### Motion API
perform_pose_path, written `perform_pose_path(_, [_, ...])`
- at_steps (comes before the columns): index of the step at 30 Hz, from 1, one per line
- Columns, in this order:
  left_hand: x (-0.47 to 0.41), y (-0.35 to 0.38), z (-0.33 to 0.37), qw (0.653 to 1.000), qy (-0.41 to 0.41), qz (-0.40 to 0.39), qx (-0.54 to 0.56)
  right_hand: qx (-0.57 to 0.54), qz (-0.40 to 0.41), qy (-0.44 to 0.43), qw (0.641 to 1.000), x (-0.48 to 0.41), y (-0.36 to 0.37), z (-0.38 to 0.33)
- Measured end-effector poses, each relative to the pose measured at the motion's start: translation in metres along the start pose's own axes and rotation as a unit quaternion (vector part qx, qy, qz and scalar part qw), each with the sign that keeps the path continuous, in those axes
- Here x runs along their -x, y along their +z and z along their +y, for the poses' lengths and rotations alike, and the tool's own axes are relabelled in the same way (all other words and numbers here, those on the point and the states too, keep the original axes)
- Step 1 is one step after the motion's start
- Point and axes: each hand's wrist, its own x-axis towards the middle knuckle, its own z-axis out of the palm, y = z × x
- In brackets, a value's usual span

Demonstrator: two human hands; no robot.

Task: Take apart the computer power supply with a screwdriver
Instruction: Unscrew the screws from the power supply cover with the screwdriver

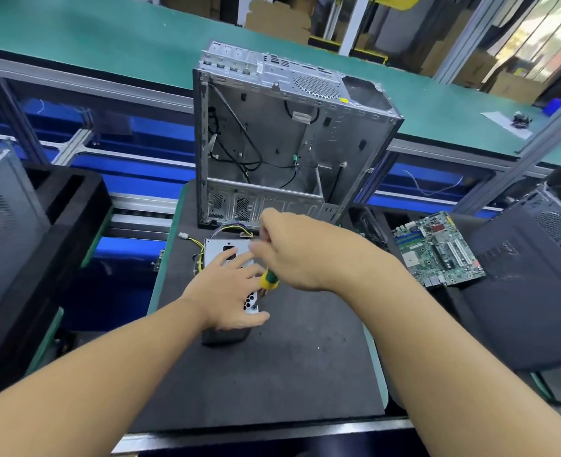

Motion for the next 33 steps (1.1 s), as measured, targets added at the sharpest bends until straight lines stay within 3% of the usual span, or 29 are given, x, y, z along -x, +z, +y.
perform_pose_path(5, [-0.001,0.000,0.000,1.000,-0.012,-0.028,0.003,0.045,0.059,-0.014,0.997,-0.005,0.009,0.002])
perform_pose_path(9, [0.002,0.000,0.004,0.997,0.020,0.071,-0.015,-0.011,-0.004,-0.035,0.999,-0.001,0.001,0.002])
perform_pose_path(11, [-0.001,0.000,0.006,1.000,-0.006,0.023,-0.019,-0.018,-0.012,-0.041,0.999,0.002,-0.002,0.002])
perform_pose_path(13, [-0.004,0.004,0.011,0.993,-0.097,-0.064,-0.026,0.001,0.001,-0.042,0.999,0.002,0.000,0.002])
perform_pose_path(16, [-0.005,0.005,0.015,0.984,-0.162,-0.075,-0.010,-0.003,0.036,-0.021,0.999,-0.002,0.004,0.004])
perform_pose_path(19, [-0.005,0.006,0.014,0.987,-0.152,-0.050,-0.028,0.024,0.062,-0.044,0.997,-0.007,0.007,0.007])
perform_pose_path(26, [-0.001,0.002,0.016,0.991,-0.123,-0.048,0.007,-0.017,-0.008,-0.084,0.996,-0.003,-0.002,0.015])
perform_pose_path(29, [-0.002,-0.005,0.018,0.991,-0.120,-0.056,-0.004,0.006,0.027,-0.051,0.998,-0.005,0.003,0.016])
perform_pose_path(33, [-0.002,-0.009,0.023,0.994,-0.110,0.008,0.011,0.024,0.061,-0.064,0.996,-0.007,0.008,0.018])
